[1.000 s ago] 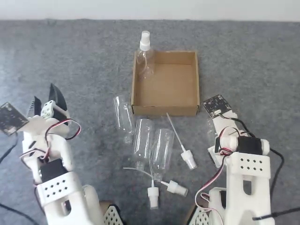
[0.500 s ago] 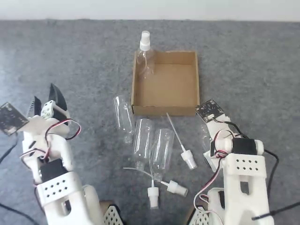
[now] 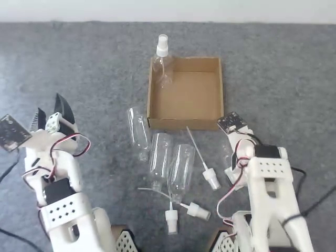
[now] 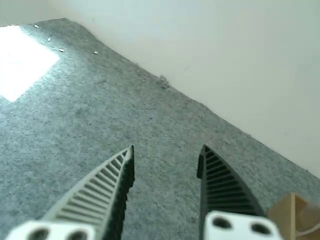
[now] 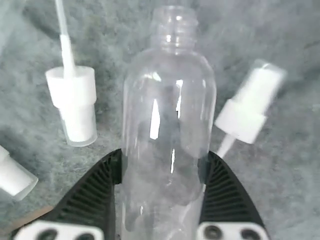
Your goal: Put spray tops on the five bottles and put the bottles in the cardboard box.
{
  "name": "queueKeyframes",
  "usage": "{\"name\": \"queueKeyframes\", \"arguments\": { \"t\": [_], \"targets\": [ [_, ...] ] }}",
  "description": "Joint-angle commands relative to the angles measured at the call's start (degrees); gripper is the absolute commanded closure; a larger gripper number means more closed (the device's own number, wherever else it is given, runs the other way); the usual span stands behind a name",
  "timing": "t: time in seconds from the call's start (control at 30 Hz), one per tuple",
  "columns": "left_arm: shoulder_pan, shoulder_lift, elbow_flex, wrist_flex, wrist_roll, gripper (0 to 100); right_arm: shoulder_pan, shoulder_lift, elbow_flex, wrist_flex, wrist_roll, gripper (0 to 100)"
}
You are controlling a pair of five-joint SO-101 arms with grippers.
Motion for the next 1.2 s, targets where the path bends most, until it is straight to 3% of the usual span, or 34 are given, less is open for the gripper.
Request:
{"name": "queueKeyframes", "arguments": {
  "t": [0.0, 0.2, 0.3, 0.5, 1.17],
  "targets": [
    [0.3, -1.1, -0.7, -1.6, -0.7, 80, -0.4, 4.9, -5.2, -2.6, -0.7, 92.4],
    [0.3, -1.1, -0.7, -1.6, -0.7, 80, -0.5, 12.4, -8.4, -2.2, -0.8, 80.0],
    [0.3, -1.1, -0.7, -1.6, -0.7, 80, -0.7, 14.4, -10.3, -2.0, -0.9, 80.2],
    [0.3, -1.1, -0.7, -1.6, -0.7, 80, -0.7, 17.5, -20.7, 8.5, -6.2, 71.4],
    [0.2, -1.1, -0.7, -1.6, -0.7, 80, -3.0, 38.8, -42.2, 10.8, -6.2, 76.0]
  ]
}}
